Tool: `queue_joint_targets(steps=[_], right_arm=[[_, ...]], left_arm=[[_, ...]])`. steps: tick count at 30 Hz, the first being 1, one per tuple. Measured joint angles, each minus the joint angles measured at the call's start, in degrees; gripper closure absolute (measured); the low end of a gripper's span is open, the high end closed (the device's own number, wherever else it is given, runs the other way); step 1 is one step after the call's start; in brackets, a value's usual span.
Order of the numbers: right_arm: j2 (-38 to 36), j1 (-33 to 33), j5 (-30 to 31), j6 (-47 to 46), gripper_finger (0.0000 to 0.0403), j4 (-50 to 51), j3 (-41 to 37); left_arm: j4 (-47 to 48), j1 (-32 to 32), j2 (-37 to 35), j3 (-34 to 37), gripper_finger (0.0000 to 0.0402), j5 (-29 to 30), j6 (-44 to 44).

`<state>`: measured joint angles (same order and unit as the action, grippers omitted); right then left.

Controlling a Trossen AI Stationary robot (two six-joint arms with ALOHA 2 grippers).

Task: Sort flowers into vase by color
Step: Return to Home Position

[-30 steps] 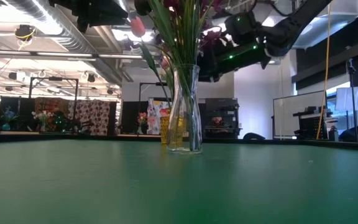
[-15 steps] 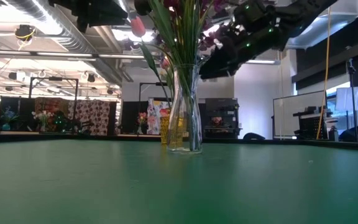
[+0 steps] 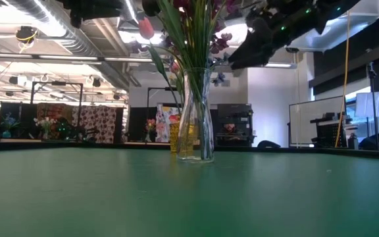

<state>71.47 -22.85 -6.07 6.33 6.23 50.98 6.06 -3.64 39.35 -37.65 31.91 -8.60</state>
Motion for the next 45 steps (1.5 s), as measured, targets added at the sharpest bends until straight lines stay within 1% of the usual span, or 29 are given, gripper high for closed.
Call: queue_joint_targets(steps=[7,10,15,19,23,28,35,45], right_arm=[[-6.17,0.0,-0.57,-0.2,0.0104,3.45,-0.02],[-8.82,0.0,-0.59,-1.12,0.0104,5.38,-0.58],[-15.89,-0.03,-1.44,-3.13,0.0104,-0.44,-8.93],[-23.08,-0.07,-0.51,-5.53,0.0104,-6.05,-17.31],[-29.84,-0.07,-0.52,-6.09,0.0104,-8.76,-22.81],[-35.75,-0.07,-2.6,-6.07,0.0104,-9.9,-26.64],[-42.77,-0.07,-2.57,-6.08,0.0104,-9.56,-31.59],[-54.6,-0.07,-2.08,-7.57,0.0104,-9.53,-38.27]], left_arm=[[4.74,-0.28,-5.97,-0.01,0.0273,-0.01,-1.54],[5.92,-1.18,-7.28,0.02,0.0273,-0.03,-2.2],[5.5,-2.85,-9.44,3.14,0.0273,0.1,-2.36],[2.79,-3.21,-12.2,7.06,0.0273,0.98,-2.84],[0.56,-3.19,-15.16,9.4,0.0273,1.17,-1.6],[0.25,-3.19,-18.0,12.32,0.0273,1.17,-0.39],[0.18,-3.2,-21.34,16.63,0.0274,1.15,-1.99],[0.18,-3.19,-27.05,19.29,0.0274,0.14,-2.86]])
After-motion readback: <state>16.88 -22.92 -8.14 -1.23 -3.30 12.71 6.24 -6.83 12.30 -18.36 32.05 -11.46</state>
